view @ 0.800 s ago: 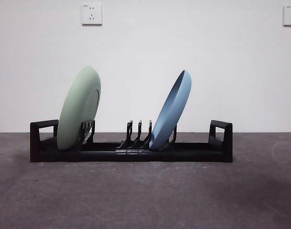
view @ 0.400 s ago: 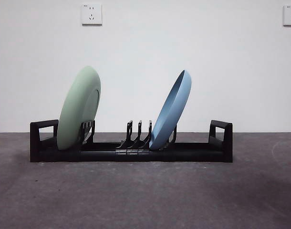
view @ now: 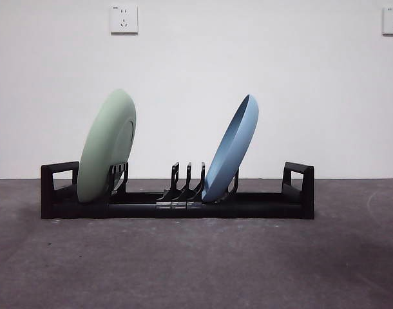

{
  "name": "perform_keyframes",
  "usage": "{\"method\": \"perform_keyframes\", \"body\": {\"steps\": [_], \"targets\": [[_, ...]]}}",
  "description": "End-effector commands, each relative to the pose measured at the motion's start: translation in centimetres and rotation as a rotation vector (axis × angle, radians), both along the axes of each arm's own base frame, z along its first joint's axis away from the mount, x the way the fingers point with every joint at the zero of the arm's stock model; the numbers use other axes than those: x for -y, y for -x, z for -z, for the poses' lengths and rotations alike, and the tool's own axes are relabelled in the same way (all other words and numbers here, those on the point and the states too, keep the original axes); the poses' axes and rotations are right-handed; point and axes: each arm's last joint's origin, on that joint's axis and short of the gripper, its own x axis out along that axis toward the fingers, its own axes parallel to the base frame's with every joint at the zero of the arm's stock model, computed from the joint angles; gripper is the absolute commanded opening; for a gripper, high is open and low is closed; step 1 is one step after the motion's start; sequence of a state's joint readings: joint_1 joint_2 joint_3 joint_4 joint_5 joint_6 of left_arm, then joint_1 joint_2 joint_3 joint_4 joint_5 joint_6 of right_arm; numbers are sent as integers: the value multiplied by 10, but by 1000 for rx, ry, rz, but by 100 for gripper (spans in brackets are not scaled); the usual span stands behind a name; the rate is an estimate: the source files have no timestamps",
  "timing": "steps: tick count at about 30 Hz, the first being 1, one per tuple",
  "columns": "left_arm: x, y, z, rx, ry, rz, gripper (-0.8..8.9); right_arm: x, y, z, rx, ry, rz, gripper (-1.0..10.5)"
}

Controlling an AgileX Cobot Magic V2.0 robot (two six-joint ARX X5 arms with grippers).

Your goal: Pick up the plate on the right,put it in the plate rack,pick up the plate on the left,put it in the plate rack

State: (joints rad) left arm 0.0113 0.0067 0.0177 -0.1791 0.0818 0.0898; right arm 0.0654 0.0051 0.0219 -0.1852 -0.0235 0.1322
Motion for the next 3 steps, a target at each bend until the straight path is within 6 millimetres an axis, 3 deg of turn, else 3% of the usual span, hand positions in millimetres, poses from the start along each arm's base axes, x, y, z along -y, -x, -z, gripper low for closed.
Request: {"method": "perform_keyframes", "body": {"steps": [1, 3], "targets": [[0, -1, 5, -12, -8, -4, -3, 0, -1, 5, -12, -7, 3, 3], [0, -1, 5, -12, -8, -4, -3, 0, -1, 5, -12, -7, 3, 3]]}}
